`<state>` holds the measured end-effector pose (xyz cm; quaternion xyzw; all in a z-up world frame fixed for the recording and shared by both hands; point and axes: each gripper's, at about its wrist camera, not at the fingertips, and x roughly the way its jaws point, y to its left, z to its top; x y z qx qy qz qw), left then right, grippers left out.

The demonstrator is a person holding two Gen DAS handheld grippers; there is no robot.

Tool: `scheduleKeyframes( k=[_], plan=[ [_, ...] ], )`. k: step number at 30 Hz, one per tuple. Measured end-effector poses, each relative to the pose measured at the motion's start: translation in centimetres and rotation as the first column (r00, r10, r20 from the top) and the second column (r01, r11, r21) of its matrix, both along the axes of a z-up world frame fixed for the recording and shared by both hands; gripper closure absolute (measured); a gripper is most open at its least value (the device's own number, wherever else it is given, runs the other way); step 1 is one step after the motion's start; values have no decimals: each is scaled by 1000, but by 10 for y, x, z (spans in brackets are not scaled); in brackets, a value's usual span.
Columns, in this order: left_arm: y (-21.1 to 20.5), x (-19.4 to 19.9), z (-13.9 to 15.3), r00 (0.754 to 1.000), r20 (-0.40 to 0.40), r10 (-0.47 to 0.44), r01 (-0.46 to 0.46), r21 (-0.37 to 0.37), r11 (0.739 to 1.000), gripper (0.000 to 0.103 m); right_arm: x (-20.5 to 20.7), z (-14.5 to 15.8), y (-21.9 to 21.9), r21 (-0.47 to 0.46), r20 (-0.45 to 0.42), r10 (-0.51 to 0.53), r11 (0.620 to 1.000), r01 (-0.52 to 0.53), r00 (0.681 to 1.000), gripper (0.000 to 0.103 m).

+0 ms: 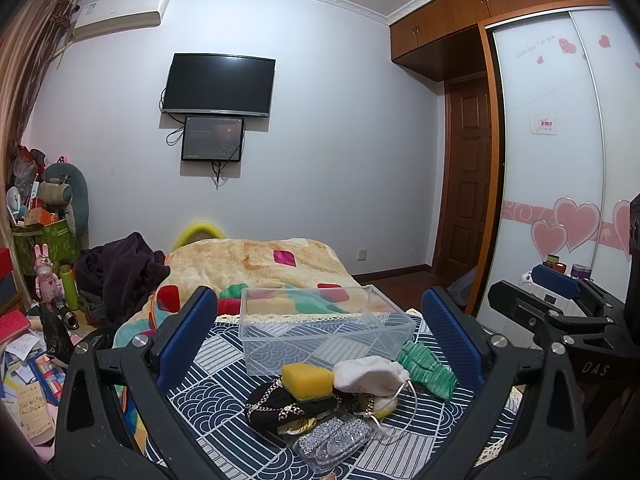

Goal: Organize soft objects
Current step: 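Grasp the yellow sponge with the left tool while the right tool grasps the green glove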

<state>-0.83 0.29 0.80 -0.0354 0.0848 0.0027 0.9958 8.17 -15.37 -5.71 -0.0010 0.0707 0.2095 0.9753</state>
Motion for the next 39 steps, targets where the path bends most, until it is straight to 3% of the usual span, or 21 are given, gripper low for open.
scheduleKeyframes(
  k=[13,20,28,31,36,39],
  plan=[
    [-1,5,-1,1000,-27,-10,10,-6,1000,0,0,-3,4,-20,3,2,1000,-2,1000,0],
    [-1,35,-23,987,-159,-30,27,-21,999,0,13,-15,3,-66,-27,-11,998,9,1000,0],
    [3,70,-59,963,-269,-25,11,-56,998,1,49,-46,-7,-90,-170,-40,996,25,985,0],
    [10,83,-70,952,-306,-6,-21,-84,996,14,61,-57,-12,-89,-230,-52,996,33,972,1],
    [19,107,-87,929,-370,-16,-36,-133,990,22,76,-76,-24,-70,-356,-52,997,29,933,18],
    [18,117,-96,918,-396,-16,-37,-128,991,27,82,-85,-29,-59,-403,-51,998,30,914,23]
  ],
)
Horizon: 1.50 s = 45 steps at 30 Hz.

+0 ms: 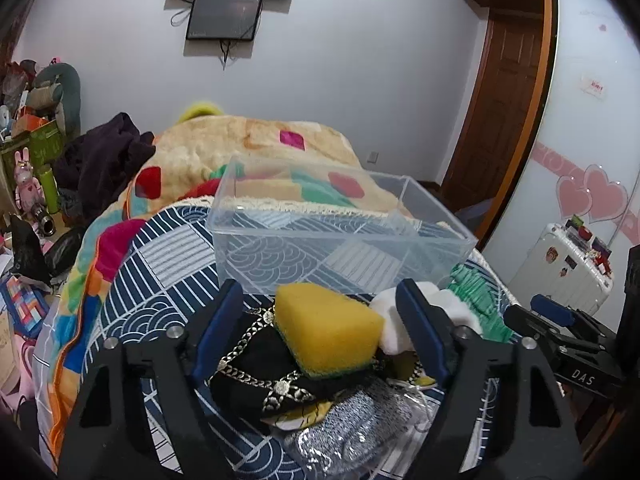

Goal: Organize soft objects
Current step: 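Grasp the yellow sponge with the left tool while the right tool grasps the green glove, then carry sponge and glove into the clear box and open both tools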

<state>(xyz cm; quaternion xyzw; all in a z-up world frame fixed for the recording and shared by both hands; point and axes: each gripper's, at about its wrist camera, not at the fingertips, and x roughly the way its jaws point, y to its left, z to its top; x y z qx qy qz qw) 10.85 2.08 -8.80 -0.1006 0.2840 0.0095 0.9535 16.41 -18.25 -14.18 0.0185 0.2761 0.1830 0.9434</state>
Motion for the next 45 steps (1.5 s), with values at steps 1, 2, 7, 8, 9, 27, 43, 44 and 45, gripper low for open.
scheduleKeyframes(
  k=[1,2,7,8,9,27,43,44,45],
  plan=[
    [0,2,-2,1000,-6,0,0,0,1000,28,1,-3,-1,-3,-14,-1,1000,1,1000,25],
    [1,4,-6,1000,-16,0,0,-1,1000,30,2,-5,-1,-6,-28,-1,1000,1,1000,27],
    [6,4,-17,999,-46,5,-7,-35,999,47,13,-21,0,-18,-111,6,1000,-8,994,39],
    [7,3,-19,999,-49,-2,-1,-43,999,52,15,-23,2,-26,-122,2,1000,-5,992,45],
    [7,2,-21,999,-51,-10,8,-47,999,56,17,-26,3,-33,-135,2,999,-6,991,53],
    [18,-33,8,999,43,-23,25,-53,998,66,-7,3,-5,31,-47,37,999,-36,998,96],
    [32,-19,60,988,151,-16,18,-11,1000,66,-4,63,20,59,168,72,995,-83,983,96],
    [33,-15,62,988,152,-18,19,-7,1000,66,-2,65,23,59,175,75,995,-86,982,96],
    [33,-9,64,988,151,-20,20,-1,1000,66,2,67,26,58,181,77,994,-89,981,96]
  ],
)
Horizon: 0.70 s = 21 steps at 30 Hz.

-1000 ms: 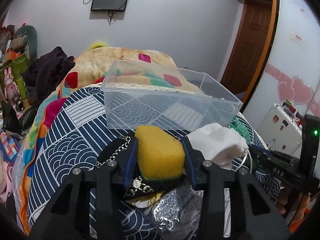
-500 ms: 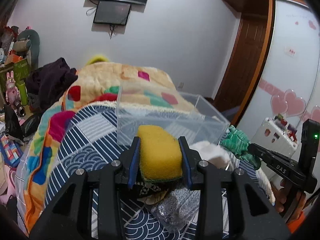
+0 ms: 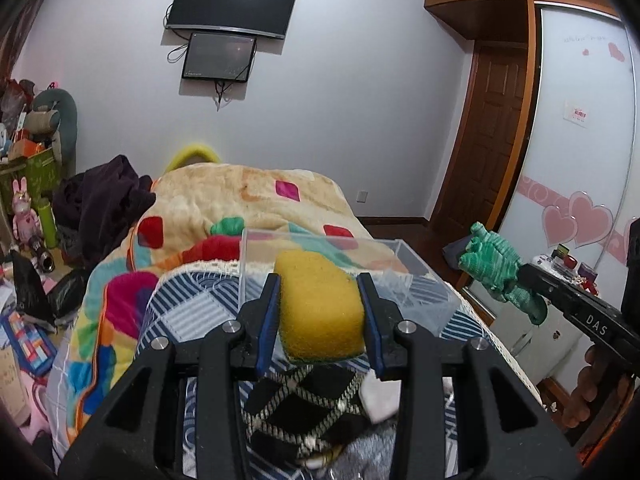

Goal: Organize soft objects
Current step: 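Carry sponge and glove into the clear box and open both tools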

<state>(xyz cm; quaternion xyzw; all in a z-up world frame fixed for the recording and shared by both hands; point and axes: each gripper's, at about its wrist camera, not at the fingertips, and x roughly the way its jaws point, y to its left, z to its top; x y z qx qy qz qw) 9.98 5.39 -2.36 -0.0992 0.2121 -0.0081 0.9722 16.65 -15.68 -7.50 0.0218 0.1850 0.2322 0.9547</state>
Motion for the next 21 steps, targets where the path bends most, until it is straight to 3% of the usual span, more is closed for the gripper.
scheduleKeyframes(
  k=[5,11,21],
  plan=[
    [1,26,2,1000,-29,-13,13,21,1000,66,16,5,14,-1,15,7,1000,-7,1000,96],
    [4,64,-6,994,-94,-54,53,-10,999,66,42,0,32,-13,-17,11,1000,-12,1000,96],
    [8,126,-42,954,-283,-96,94,-18,995,66,68,-15,50,-73,-107,29,997,-36,994,96]
  ],
)
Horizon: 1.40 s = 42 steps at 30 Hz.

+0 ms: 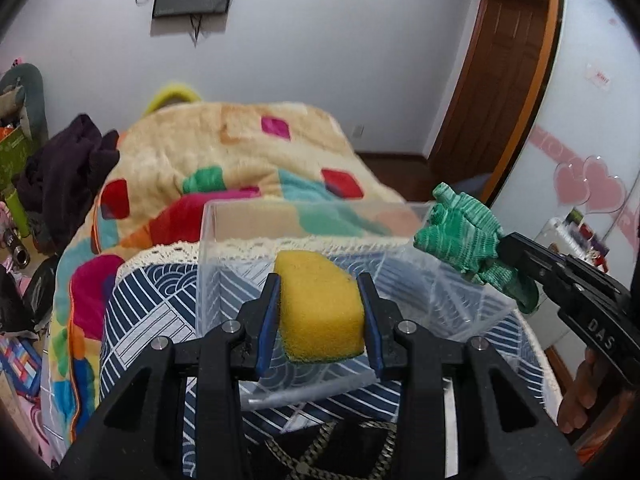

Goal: Organize soft objects
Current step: 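Carry sponge and glove into the clear box and open both tools, then grasp the black chain bag with the left tool while the right tool grasps the white drawstring bag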

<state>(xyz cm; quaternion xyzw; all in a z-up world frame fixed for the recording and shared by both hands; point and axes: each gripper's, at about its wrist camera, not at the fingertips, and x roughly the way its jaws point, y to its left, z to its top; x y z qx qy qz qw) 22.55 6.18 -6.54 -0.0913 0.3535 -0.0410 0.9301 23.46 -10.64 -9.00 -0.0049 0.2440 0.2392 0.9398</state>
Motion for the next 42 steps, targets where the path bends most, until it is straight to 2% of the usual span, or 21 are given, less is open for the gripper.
scheduleKeyframes(
  k=[5,14,20,22,25,27,30,31,33,38,42],
  plan=[
    [5,19,-17,997,-76,-6,5,-4,1000,66,14,-13,8,-34,-70,17,999,-19,997,96],
    [-3,24,-23,996,-87,-13,20,78,997,65,30,-28,11,-76,-168,29,996,-42,985,96],
    [-4,22,-21,996,-93,-9,16,72,997,51,28,-29,11,-79,-193,43,995,-59,980,95],
    [-5,20,-19,997,-82,-13,19,76,997,50,27,-26,10,-82,-190,48,995,-64,981,94],
    [-9,10,-10,999,-51,-19,24,103,994,45,20,-21,8,-80,-165,51,995,-65,985,86],
    [-12,-2,-1,1000,-13,-22,23,121,992,35,13,-15,5,-76,-137,52,995,-63,989,74],
    [-15,-20,11,999,36,-23,17,146,989,25,-2,-6,0,-58,-86,57,996,-62,995,59],
    [-14,-24,13,999,44,-24,17,149,989,23,-7,-3,-2,-49,-74,62,997,-66,995,56],
    [-14,-37,17,998,58,-27,17,159,987,12,-16,2,-4,-31,-55,75,997,-77,996,44],
    [-9,-65,17,998,66,-22,11,157,988,7,-36,7,-7,-17,-7,87,996,-88,996,25],
    [-3,-77,7,999,43,-13,8,130,992,6,-45,-3,-6,-38,-8,102,994,-102,995,22]
  ],
)
